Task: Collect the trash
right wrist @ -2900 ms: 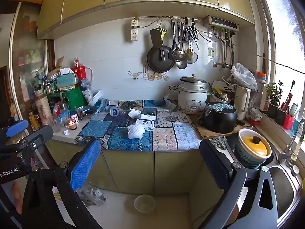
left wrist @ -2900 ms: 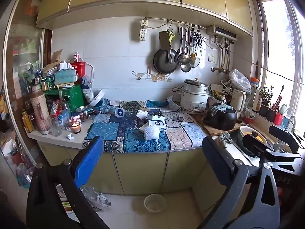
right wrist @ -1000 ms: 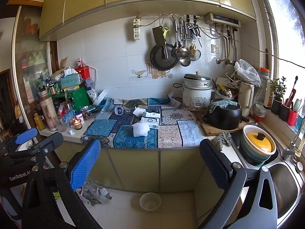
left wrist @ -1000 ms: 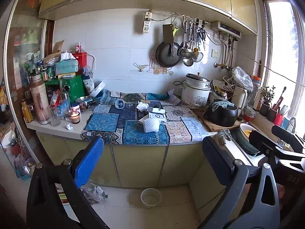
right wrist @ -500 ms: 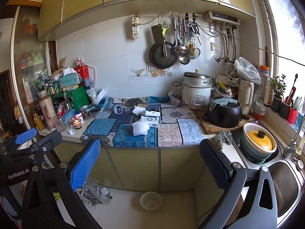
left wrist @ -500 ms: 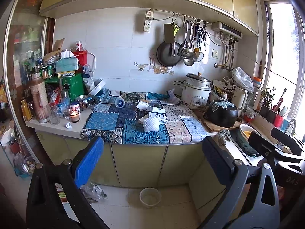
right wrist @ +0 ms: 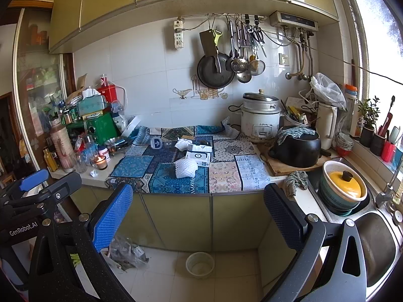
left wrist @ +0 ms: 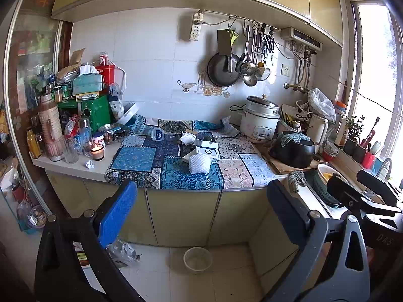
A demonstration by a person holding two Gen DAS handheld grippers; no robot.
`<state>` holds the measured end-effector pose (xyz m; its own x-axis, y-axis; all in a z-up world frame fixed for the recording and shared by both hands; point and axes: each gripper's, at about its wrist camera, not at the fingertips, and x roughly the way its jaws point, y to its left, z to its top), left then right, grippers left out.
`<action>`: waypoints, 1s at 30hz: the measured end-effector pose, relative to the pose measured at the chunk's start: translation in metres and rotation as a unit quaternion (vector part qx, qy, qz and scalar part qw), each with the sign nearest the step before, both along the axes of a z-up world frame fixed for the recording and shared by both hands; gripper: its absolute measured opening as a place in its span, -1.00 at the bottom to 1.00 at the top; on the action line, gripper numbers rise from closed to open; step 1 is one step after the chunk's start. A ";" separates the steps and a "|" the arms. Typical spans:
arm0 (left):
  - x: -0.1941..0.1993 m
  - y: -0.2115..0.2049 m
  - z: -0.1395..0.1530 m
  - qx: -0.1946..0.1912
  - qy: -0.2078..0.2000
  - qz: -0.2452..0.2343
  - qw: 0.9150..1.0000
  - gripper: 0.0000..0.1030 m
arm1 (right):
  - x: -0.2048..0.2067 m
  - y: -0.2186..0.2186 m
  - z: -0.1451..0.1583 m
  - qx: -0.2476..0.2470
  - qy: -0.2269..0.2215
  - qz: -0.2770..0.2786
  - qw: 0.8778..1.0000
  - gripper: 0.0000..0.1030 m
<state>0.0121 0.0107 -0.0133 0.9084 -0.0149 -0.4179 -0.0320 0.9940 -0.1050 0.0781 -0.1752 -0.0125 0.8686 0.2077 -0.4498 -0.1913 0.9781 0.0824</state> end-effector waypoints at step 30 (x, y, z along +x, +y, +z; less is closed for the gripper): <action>0.249 0.037 -0.090 -0.052 0.138 0.141 0.979 0.96 | 0.181 -0.020 -0.074 -0.046 0.117 0.024 0.992 1.00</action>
